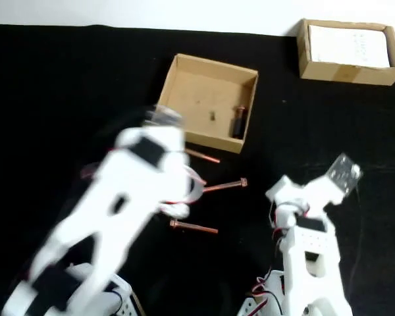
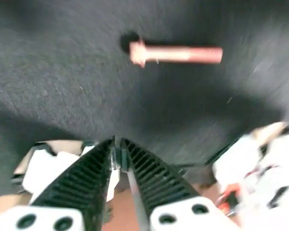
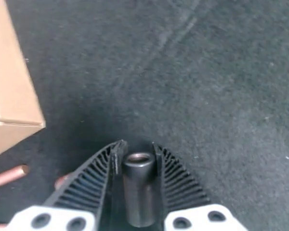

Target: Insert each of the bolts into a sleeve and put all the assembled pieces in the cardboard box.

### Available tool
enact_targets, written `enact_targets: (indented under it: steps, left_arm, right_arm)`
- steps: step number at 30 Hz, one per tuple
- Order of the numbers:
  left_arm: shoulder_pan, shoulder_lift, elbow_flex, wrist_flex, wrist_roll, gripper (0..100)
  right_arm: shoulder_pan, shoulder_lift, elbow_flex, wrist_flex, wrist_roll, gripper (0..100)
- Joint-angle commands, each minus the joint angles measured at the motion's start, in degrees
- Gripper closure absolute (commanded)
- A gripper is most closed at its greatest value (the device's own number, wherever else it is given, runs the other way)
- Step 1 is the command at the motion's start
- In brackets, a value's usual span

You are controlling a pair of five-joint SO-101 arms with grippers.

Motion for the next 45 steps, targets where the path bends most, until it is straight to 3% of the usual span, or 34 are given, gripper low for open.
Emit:
enact_targets:
  steps: [1,5,8,22,31,40,45]
  left_arm:
    - [4.9,6.2,-1.8,0.9,-8.6,99]
    - [5.9,12.8,-0.3,0.9,-14.7,99]
    - [6.0,18.2,-0.2,0.7,-14.6,99]
    - [5.9,31.6,-4.4,-17.1,-12.0,99]
    - [-1.2,32.9,-7.3,-26.4,-12.0,99]
    - [-5.7,32.9,-20.5,-27.6,-3.8,99]
    - [-3.7,32.9,-29.1,-18.6,3.6,99]
  right_arm:
    - [3.2,-1.7,2.0,-5.0,0.3,99.1]
    - [6.9,-1.3,3.9,-9.7,0.3,99.1]
    - [7.4,-1.3,6.2,-13.1,0.3,99.1]
    - [7.4,-1.2,8.0,-17.7,0.3,99.1]
    - [7.5,-1.2,8.0,-17.7,0.3,99.1]
    - [7.5,-1.2,8.1,-17.7,0.3,99.1]
    - [7.5,-1.2,8.1,-17.7,0.4,99.1]
